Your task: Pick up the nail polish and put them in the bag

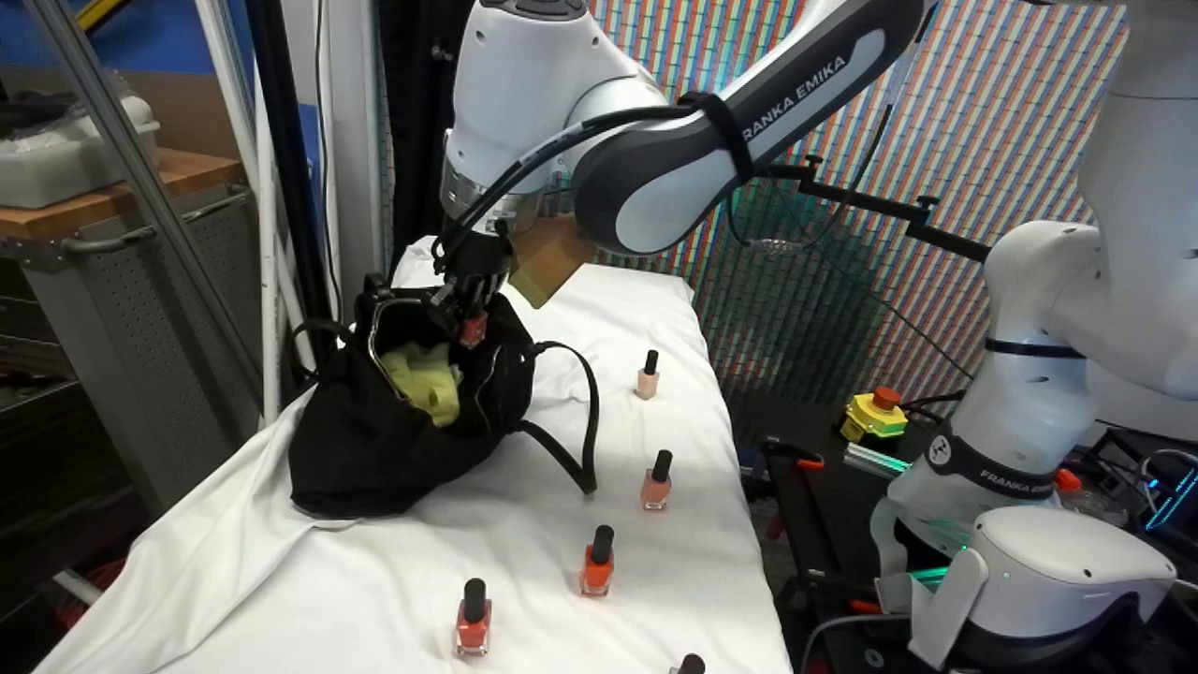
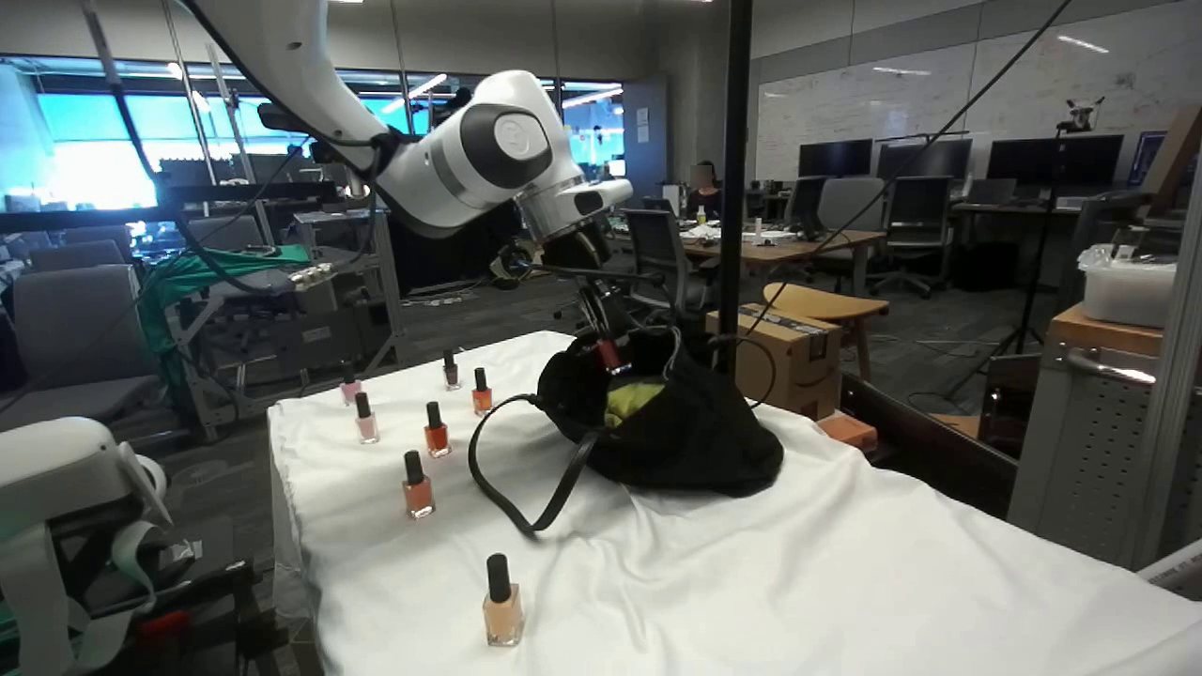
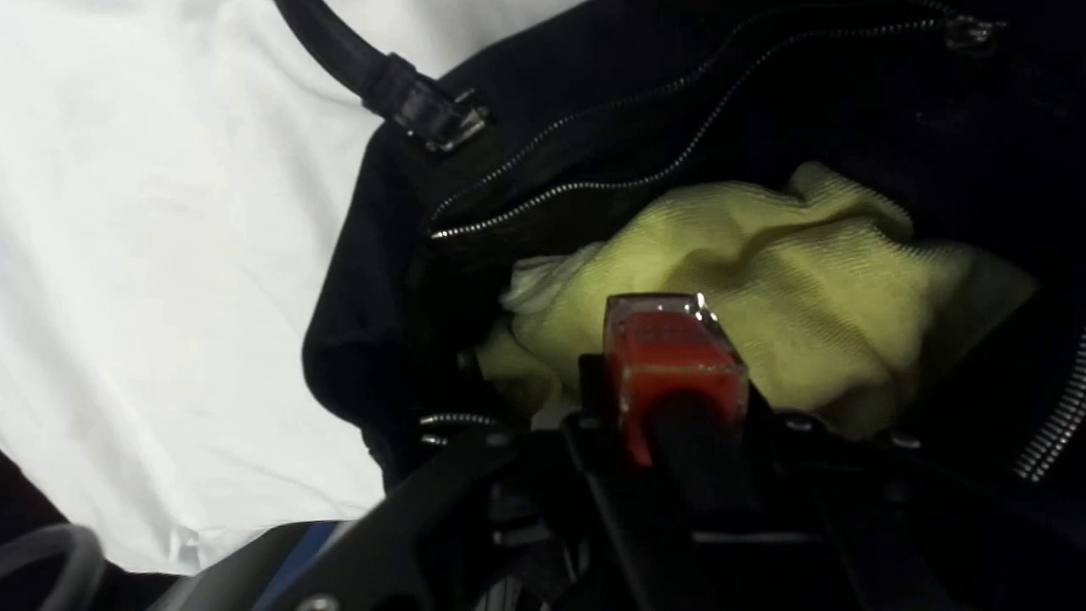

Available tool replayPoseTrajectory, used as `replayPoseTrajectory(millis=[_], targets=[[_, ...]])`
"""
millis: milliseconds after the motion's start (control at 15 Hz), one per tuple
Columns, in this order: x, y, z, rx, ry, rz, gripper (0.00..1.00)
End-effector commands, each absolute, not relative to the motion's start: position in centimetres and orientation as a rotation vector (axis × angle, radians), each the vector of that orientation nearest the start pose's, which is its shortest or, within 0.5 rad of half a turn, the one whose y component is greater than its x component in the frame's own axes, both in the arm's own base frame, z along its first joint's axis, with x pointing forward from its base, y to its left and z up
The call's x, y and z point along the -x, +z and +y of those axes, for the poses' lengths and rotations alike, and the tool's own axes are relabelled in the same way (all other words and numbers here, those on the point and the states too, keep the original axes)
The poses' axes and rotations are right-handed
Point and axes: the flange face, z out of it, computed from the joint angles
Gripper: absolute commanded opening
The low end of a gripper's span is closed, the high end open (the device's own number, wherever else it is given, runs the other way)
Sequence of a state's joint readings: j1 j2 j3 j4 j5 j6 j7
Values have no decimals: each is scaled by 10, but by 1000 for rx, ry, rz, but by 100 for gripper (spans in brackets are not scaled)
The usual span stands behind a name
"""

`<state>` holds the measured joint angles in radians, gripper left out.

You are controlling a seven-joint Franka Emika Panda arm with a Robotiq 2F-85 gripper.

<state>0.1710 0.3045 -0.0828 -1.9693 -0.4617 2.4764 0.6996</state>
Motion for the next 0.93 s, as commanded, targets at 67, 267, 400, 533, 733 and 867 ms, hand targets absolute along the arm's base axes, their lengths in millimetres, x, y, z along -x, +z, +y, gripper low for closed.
replayPoseTrajectory(millis=[67, 267, 400, 533, 733, 867], targets=[[-658, 332, 62, 3285, -633, 544, 21], [-669, 326, 60, 3278, -657, 602, 21], [-674, 324, 57, 3275, -670, 631, 21], [-677, 323, 57, 3263, -684, 664, 52], [-677, 321, 53, 3256, -688, 697, 77], [-674, 321, 50, 3254, -684, 717, 91]])
